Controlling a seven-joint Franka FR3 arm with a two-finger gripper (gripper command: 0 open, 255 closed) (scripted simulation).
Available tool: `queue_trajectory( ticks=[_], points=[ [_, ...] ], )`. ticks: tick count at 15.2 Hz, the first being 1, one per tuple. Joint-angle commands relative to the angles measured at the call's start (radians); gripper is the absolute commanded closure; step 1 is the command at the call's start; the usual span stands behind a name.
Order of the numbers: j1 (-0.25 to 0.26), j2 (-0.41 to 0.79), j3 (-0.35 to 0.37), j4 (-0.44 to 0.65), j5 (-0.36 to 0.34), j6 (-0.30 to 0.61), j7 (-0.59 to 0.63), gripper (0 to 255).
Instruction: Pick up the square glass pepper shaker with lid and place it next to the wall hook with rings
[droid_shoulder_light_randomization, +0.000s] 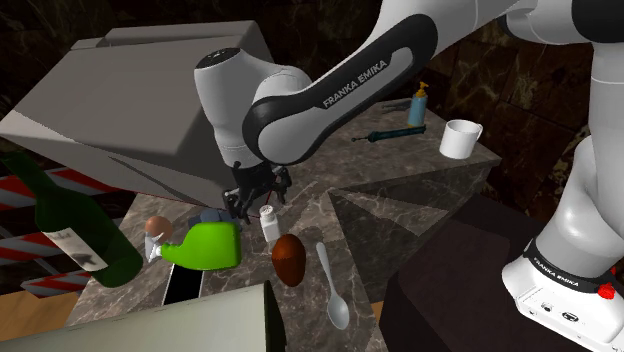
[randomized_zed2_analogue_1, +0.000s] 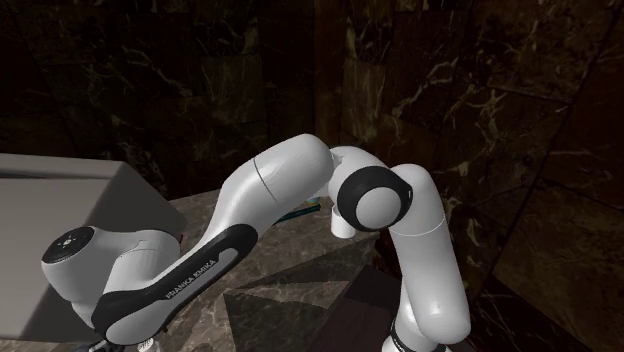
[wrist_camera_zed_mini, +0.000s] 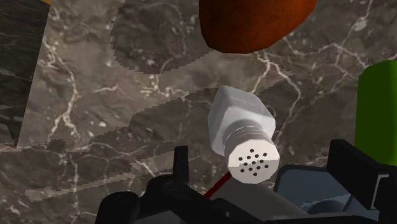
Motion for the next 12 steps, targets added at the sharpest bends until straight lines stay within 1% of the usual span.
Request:
queue_trajectory(
  ticks=[1, 4, 12],
  points=[
    [0.0, -0.013, 0.004, 0.016, 0.007, -0.028, -0.005, 0],
    [0.001, -0.042, 0.012, 0.069, 0.025, -0.108, -0.016, 0],
    [0.001, -0.042, 0.012, 0.069, 0.025, -0.108, -0.016, 0]
  ],
)
